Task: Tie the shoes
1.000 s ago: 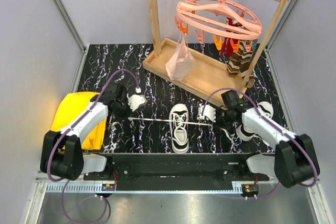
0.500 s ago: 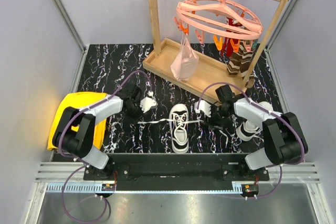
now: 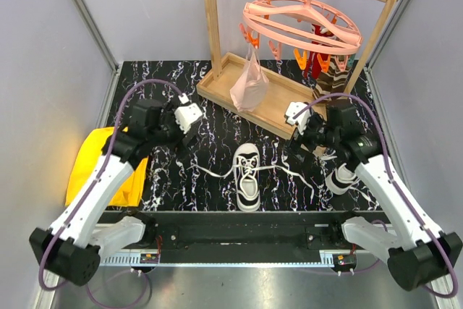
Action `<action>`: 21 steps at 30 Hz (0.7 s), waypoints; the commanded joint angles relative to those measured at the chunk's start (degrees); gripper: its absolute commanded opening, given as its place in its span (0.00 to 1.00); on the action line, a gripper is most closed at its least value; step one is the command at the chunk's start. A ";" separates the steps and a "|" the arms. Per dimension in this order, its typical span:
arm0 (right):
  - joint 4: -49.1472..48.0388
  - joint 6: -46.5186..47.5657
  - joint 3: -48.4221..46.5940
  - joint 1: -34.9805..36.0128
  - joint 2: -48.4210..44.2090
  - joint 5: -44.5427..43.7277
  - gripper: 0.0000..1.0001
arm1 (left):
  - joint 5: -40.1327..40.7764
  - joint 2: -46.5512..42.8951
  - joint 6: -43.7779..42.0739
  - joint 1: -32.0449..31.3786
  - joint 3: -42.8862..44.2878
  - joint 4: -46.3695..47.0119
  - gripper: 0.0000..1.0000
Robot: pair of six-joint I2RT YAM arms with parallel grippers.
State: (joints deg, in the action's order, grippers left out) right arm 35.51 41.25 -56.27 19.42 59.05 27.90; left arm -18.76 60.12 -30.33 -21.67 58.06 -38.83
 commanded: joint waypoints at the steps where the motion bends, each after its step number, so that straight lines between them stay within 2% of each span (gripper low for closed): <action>1: -1.06 -9.62 -0.95 -0.26 -3.40 5.57 1.00 | -7.07 -3.34 7.56 -0.04 -0.05 4.36 0.99; 3: 2.70 -1.67 -0.25 -0.08 -3.50 8.21 1.00 | -13.62 -1.51 1.72 -0.47 0.12 4.03 0.99; 5: 4.83 1.62 0.81 -0.17 -2.01 7.44 1.00 | -14.46 1.39 -0.60 -2.14 0.47 2.44 0.99; 9: 12.37 8.82 1.77 -0.17 2.12 2.43 1.00 | -7.80 8.25 -8.41 -9.16 -2.24 2.35 0.99; 14: 15.47 9.54 4.32 -0.08 3.79 -0.39 1.00 | -2.44 15.11 -10.81 -16.01 -6.99 9.37 0.99; 16: 15.38 9.28 6.16 -0.17 4.15 -1.18 1.00 | -0.93 17.56 -10.37 -17.52 -7.52 12.01 0.93; 18: 14.94 8.67 6.96 -0.08 4.85 -1.97 1.00 | -1.01 20.82 -9.84 -18.84 -7.61 14.03 0.80; 21: 13.89 7.70 8.37 -0.17 5.90 -2.76 1.00 | -1.01 24.34 -7.38 -19.72 -7.70 17.46 0.78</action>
State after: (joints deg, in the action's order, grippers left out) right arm 49.56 48.80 -49.10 19.42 63.83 27.29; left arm -21.61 81.43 -38.92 -40.51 50.17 -29.91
